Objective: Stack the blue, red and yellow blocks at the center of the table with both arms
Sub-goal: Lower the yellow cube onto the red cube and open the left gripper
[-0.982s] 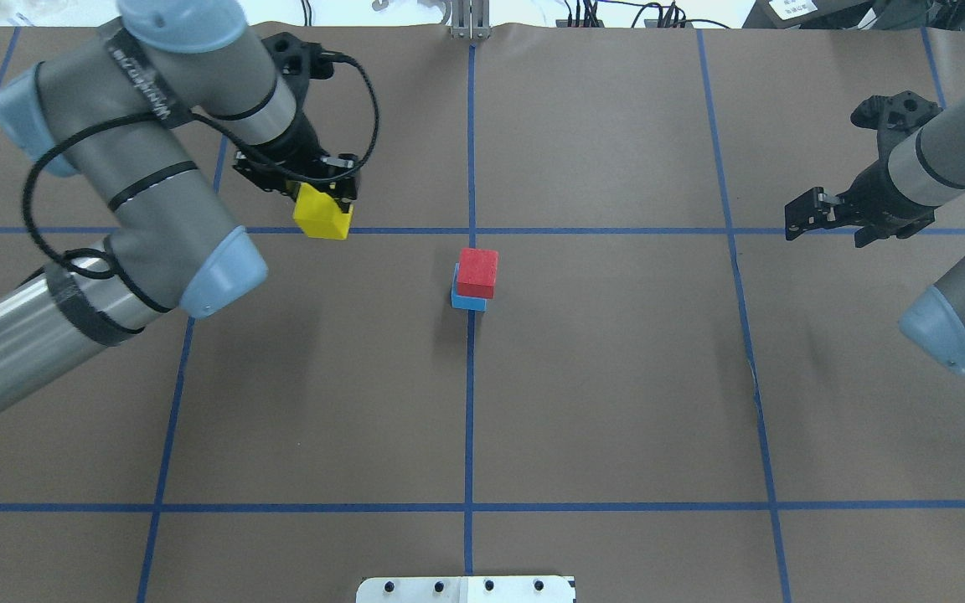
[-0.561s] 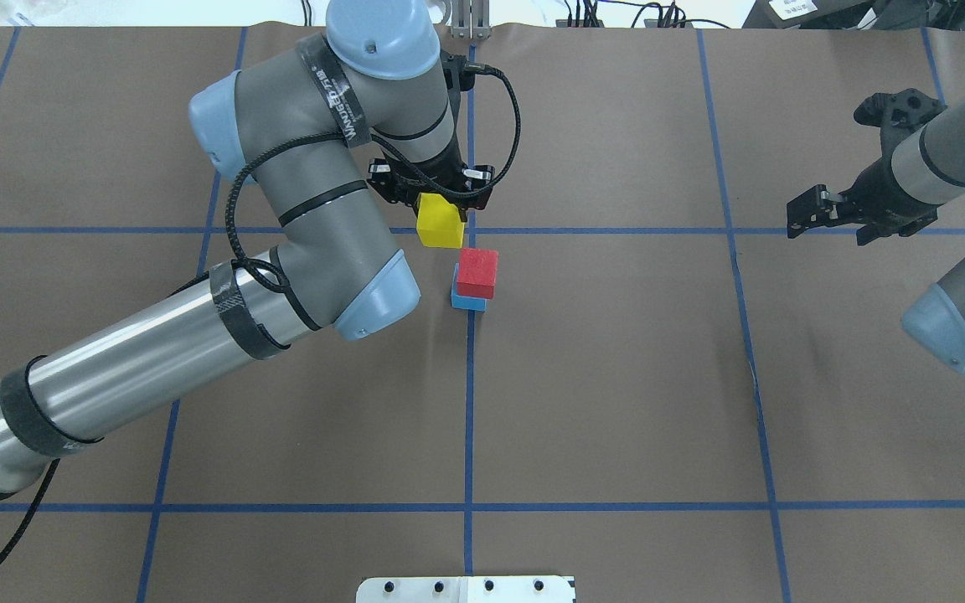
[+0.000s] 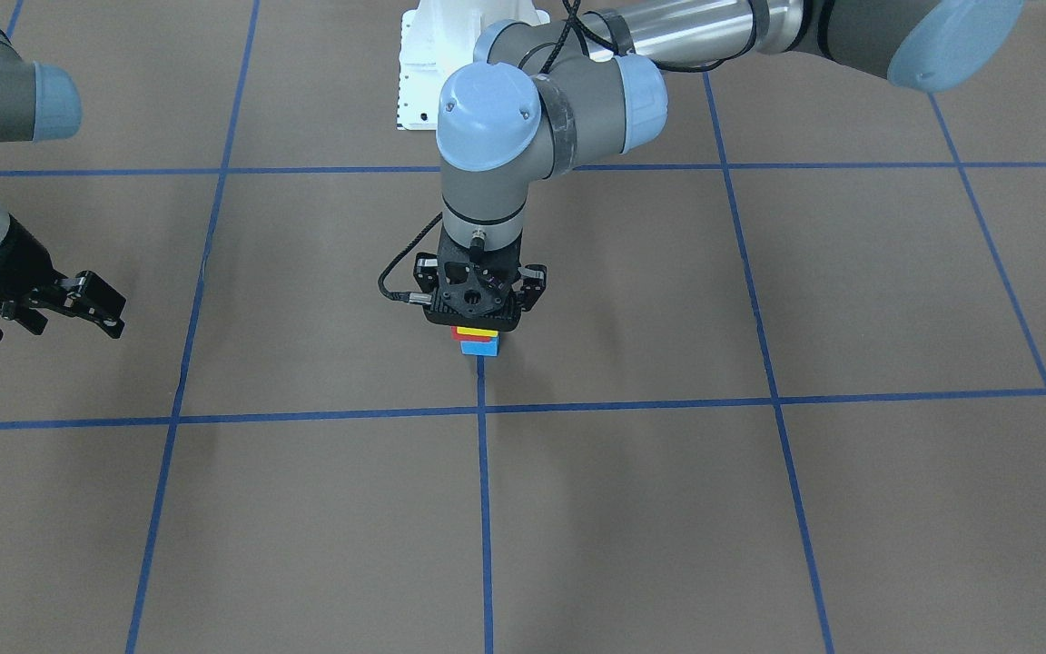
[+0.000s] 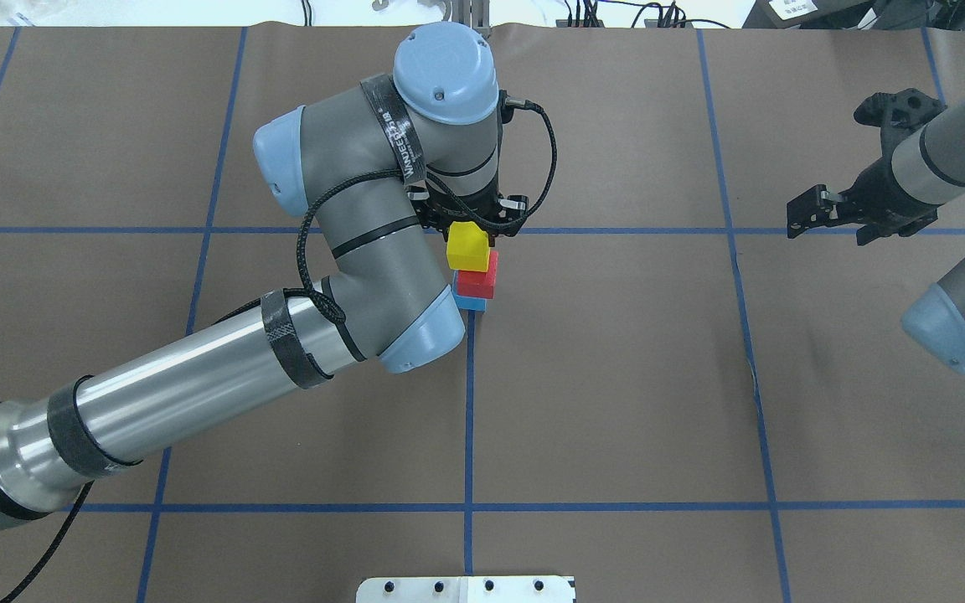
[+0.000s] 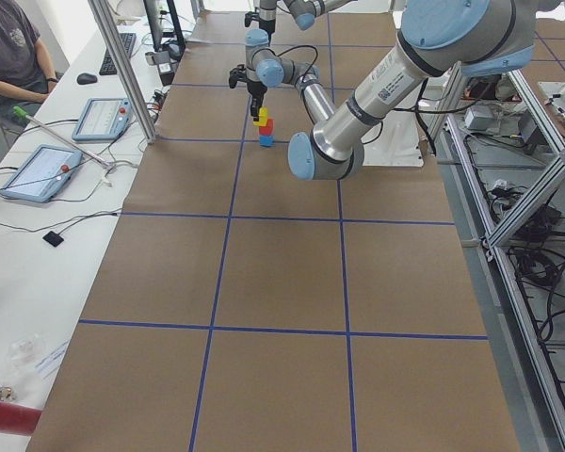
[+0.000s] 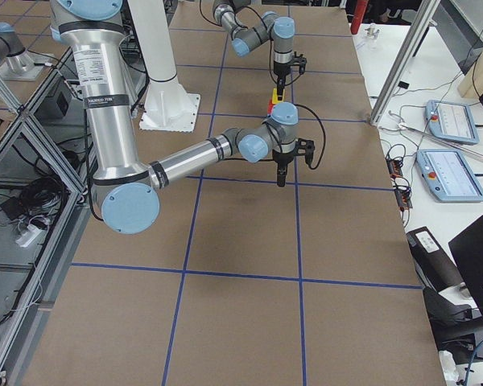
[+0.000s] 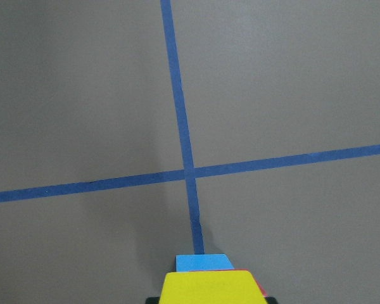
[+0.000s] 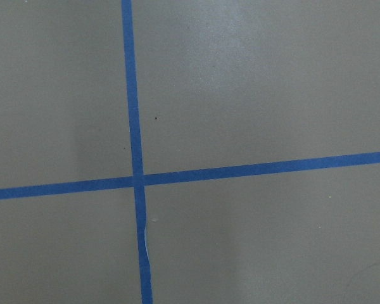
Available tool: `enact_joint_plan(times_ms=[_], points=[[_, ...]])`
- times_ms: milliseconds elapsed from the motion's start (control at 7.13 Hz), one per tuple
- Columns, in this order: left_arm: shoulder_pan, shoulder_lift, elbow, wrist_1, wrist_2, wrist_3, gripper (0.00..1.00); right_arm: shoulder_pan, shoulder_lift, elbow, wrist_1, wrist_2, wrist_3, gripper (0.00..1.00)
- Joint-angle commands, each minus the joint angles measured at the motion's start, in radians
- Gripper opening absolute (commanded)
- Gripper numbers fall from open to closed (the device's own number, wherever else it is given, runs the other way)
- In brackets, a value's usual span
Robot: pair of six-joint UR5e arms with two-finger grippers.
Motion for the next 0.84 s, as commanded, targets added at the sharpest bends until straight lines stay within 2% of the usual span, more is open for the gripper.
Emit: enact_joint_plan(times_ms=[0, 701], points=[[0.004, 0.0, 0.001, -0.001, 0.003, -0.012, 0.0, 0.0, 0.0, -0.003, 0.0, 0.0, 0.0, 1.0], [0.004, 0.0, -0.021, 0.026, 0.002, -0.023, 0.0, 0.0, 0.0, -0.01, 0.0, -0.002, -0.001, 1.0]])
